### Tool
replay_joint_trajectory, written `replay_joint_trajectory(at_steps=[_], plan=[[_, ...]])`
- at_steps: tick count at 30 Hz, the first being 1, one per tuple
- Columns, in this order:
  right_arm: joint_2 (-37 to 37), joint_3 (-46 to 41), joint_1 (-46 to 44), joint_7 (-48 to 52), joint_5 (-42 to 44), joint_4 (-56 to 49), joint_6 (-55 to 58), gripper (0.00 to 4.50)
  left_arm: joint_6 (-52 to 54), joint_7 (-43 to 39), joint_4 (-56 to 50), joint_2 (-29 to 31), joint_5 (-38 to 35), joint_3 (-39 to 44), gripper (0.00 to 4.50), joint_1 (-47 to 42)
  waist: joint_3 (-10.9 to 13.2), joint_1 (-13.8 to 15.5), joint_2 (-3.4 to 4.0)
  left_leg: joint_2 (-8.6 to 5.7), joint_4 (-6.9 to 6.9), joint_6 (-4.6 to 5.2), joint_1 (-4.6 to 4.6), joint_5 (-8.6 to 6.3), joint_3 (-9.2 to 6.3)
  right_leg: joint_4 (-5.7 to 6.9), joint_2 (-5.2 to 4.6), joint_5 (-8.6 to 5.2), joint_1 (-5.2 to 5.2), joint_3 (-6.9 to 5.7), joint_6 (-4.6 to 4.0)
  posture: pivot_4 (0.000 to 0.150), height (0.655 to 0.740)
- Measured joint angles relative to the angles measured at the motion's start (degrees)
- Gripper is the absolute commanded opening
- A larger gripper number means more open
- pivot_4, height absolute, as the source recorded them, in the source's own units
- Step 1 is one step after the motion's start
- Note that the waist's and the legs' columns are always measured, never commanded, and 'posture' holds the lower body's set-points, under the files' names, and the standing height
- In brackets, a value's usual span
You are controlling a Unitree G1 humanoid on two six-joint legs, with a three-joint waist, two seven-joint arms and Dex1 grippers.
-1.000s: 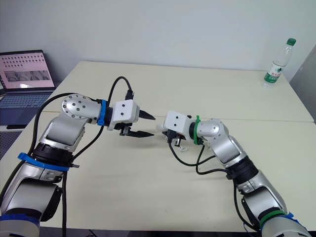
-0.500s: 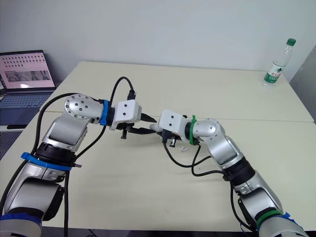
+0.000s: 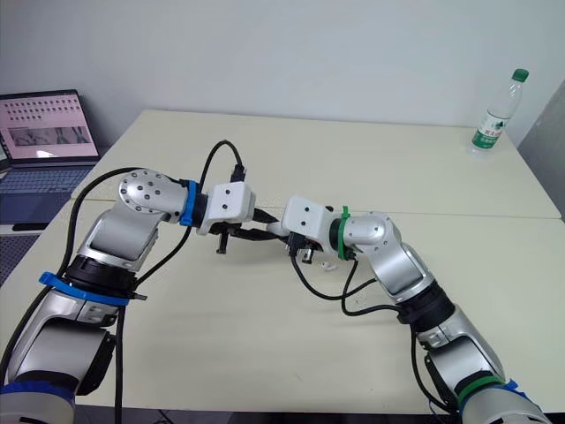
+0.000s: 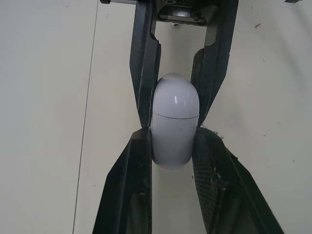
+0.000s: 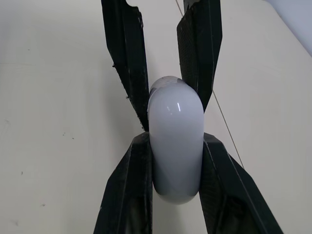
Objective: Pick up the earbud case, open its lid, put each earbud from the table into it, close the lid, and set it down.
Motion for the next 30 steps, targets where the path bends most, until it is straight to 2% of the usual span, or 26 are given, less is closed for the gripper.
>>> replay_joint_trajectory(at_steps=[5,8,15,20,25,30], plan=[[-0.22,-0.01,0.00,0.29,-0.01,0.00,0.00,0.94,0.99,-0.10,-0.05,-0.03,-0.17,0.00,0.78,0.00,0.00,0.00,0.00,0.00,0.02,0.00,0.00,0.00,-0.01,0.05,0.00,-0.01,-0.01,0.00,-0.01,0.150,0.7400],[-0.68,-0.28,0.11,0.79,0.56,-0.16,-0.06,1.85,4.43,0.10,-0.13,-0.44,-1.91,0.35,0.78,0.06,0.00,0.01,0.00,0.00,0.07,0.00,0.00,0.00,-0.02,0.08,0.00,-0.01,-0.01,0.00,-0.01,0.150,0.7400],[-3.15,-7.25,4.50,3.18,9.31,-8.33,4.48,4.48,26.16,4.62,-4.50,-2.25,-15.62,10.54,0.78,4.84,0.00,-0.02,0.00,0.03,0.12,0.00,-0.01,0.00,-0.10,0.16,-0.02,-0.01,0.00,-0.02,0.00,0.150,0.7400],[-3.67,-13.16,6.79,1.82,14.93,-11.27,9.56,4.48,35.40,11.43,-9.54,-3.41,-22.87,18.37,0.78,9.38,0.00,0.01,0.00,0.03,0.23,0.00,-0.01,0.00,-0.13,0.28,-0.02,-0.02,0.00,-0.02,-0.02,0.150,0.7400],[-3.07,-14.19,6.08,-1.95,14.88,-11.09,9.05,4.48,39.57,15.68,-15.41,-5.08,-27.46,19.82,0.78,13.25,0.00,0.01,0.00,0.02,0.22,-0.01,-0.01,0.00,-0.12,0.28,-0.03,-0.03,0.01,-0.02,-0.02,0.150,0.7400],[-2.11,-13.57,3.99,-4.16,13.99,-8.43,6.78,4.48,40.10,18.10,-18.41,-5.35,-29.09,19.81,0.78,14.06,0.00,0.00,0.00,0.01,0.22,-0.01,0.00,0.00,-0.09,0.27,-0.03,-0.03,0.01,0.01,-0.02,0.150,0.7400]])
